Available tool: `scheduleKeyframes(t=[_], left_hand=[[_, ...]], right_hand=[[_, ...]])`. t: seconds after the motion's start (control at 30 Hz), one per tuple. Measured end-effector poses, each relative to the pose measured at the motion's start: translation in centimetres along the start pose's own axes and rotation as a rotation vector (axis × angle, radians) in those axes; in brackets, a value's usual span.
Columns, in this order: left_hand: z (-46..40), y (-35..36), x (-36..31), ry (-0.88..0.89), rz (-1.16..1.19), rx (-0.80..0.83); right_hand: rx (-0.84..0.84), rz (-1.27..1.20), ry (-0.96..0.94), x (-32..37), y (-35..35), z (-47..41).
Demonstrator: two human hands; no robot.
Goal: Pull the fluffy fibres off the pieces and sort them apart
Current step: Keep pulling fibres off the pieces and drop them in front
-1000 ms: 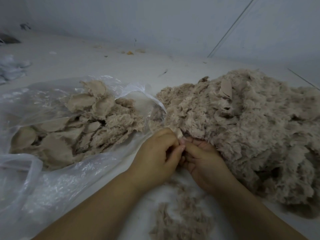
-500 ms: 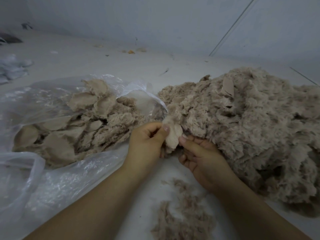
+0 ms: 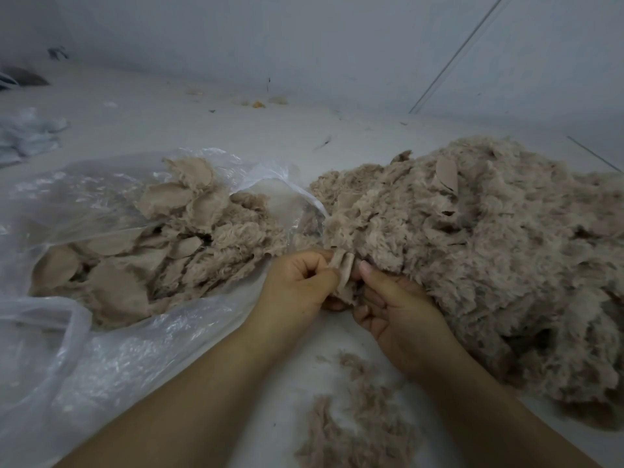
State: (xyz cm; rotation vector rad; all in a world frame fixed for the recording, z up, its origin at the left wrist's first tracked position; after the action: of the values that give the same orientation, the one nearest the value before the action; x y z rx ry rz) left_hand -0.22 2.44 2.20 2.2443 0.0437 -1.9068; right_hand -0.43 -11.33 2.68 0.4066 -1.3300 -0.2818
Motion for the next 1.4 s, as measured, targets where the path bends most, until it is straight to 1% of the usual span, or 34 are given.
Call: scheduleKeyframes(t=[0.1,0.23,0.37,0.5,0.6,0.7,0.8,0.9,0.97,1.07,1.27,1.4], left_hand=[[-0.1,0.0,-0.3,0.013,0.002,0.036],[-0.3,-0.2,0.0,-0.045,0.004,0.057],[-0.2,-0.2,-0.3,-0.046,-0.032,0.113],[0.0,-0.1,-0.3,-0.069,-0.01,0.136],[0.3,0.2,-0.5,-0.046,-0.003,0.156],[0.3,0.2,-0.6,0.029,-0.109,0.154],[0.2,0.2,-0.3,0.024,-0.077,0.13],[-0.2,1.0,0.0,-0.064,-0.031,0.061],[-0.8,1.5,0.4,-0.108,-0.058,-0.008],[-1.7,1.7,0.7,-0.133,-0.071,-0.053],[-3.1,1.3,0.9,-0.265,0.089,-0.21],[-3.2,1.2,1.2,-0.29,0.125,-0.23]], right_hand=[[-0.015,0.018,0.004,-0.3,-0.2,-0.3],[-0.014,0.034,0.01,-0.3,-0.2,-0.4],[0.005,0.031,0.006,-0.2,-0.1,-0.3],[0.002,0.031,0.018,-0.3,-0.1,-0.3],[-0.021,0.04,0.038,-0.3,-0.3,-0.4],[-0.05,0.058,0.048,-0.4,-0.3,-0.6],[-0.04,0.072,0.037,-0.3,-0.4,-0.5],[-0.002,0.071,0.023,-0.3,-0.4,-0.5],[-0.008,0.078,0.024,-0.4,-0.5,-0.6],[-0.035,0.104,0.027,-0.4,-0.5,-0.7],[-0.061,0.108,0.045,-0.4,-0.3,-0.7],[-0.057,0.024,0.053,-0.3,-0.4,-0.7]])
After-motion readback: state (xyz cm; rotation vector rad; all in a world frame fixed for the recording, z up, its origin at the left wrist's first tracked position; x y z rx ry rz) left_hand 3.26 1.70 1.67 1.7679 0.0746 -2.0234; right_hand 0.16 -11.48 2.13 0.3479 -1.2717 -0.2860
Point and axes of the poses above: each hand's wrist, its own z-axis away from the middle knuckle, its own y-axis out of the palm, x = y × z, the point moved 1 cm from there along -z, towards the middle knuckle, and after that the axes turned 9 degrees about -x, right-handed, at the moved point
